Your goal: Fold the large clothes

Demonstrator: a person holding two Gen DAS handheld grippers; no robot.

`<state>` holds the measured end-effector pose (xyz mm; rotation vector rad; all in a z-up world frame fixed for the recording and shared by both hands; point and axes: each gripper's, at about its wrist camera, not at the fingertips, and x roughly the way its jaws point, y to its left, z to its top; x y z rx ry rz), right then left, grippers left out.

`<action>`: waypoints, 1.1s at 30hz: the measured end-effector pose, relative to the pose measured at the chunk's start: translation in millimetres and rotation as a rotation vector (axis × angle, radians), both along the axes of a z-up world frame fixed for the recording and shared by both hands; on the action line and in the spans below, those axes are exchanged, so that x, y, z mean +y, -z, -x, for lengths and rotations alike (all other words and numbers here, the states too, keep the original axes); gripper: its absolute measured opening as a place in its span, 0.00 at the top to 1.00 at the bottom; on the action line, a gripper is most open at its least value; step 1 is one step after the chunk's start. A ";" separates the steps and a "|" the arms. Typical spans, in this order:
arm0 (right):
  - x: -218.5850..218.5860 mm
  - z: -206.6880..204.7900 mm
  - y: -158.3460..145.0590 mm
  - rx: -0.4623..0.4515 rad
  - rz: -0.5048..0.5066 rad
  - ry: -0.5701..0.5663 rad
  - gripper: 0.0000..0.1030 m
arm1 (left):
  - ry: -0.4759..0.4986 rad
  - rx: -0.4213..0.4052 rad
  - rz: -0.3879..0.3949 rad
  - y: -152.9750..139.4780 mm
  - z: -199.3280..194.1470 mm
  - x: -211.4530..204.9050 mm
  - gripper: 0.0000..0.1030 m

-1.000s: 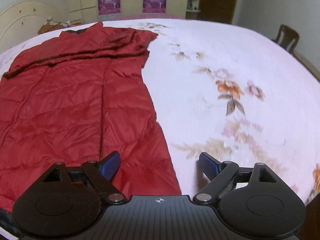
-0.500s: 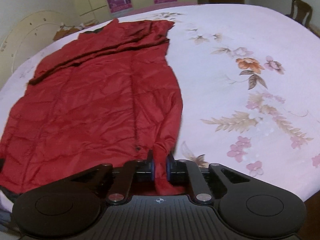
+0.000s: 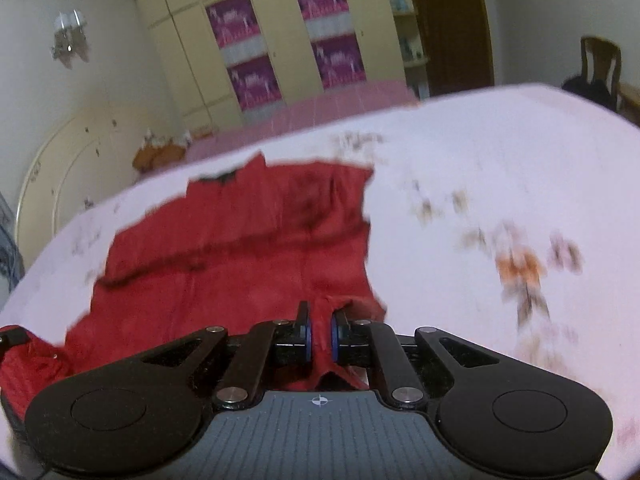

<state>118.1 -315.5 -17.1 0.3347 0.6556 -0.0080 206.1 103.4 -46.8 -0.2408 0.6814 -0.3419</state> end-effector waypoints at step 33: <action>-61.5 -355.3 70.9 0.114 -0.061 0.112 0.87 | -0.294 0.044 -0.335 46.1 -315.9 -52.9 0.84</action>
